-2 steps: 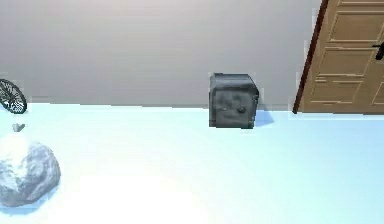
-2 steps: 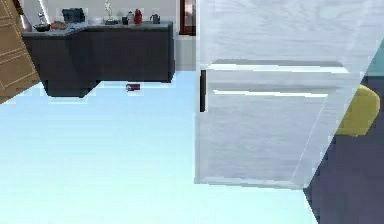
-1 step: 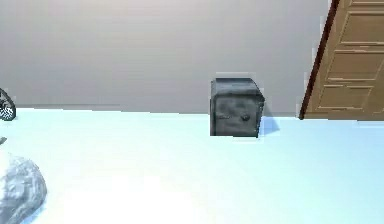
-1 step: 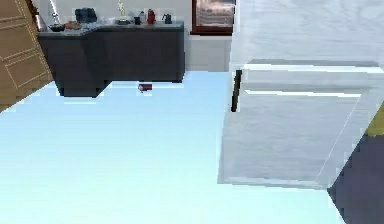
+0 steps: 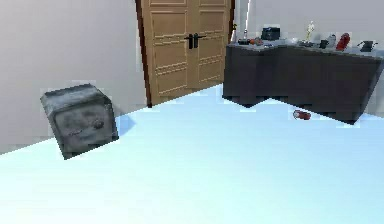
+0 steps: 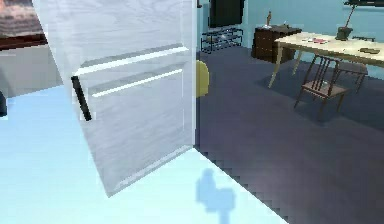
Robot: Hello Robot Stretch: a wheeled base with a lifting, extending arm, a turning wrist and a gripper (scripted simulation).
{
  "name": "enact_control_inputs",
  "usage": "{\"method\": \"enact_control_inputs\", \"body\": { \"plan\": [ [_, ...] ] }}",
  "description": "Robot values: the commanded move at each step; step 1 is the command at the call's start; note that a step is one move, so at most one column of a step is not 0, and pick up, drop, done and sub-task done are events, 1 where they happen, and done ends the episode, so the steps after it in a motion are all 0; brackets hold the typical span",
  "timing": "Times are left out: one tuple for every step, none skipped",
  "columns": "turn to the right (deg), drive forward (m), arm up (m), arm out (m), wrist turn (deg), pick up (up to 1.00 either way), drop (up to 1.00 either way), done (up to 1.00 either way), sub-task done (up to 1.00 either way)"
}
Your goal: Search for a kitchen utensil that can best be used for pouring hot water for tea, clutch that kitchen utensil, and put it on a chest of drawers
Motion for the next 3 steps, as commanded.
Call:
{"method": "enact_control_inputs", "body": {
  "plan": [
    [33.0, 0.0, 0.0, 0.0, 0.0, 0.0, 0.0, 0.0, 0.0],
    [0.0, 1.0, 0.0, 0.0, 0.0, 0.0, 0.0, 0.0, 0.0],
    [3.0, 0.0, 0.0, 0.0, 0.0, 0.0, 0.0, 0.0, 0.0]
  ]
}}
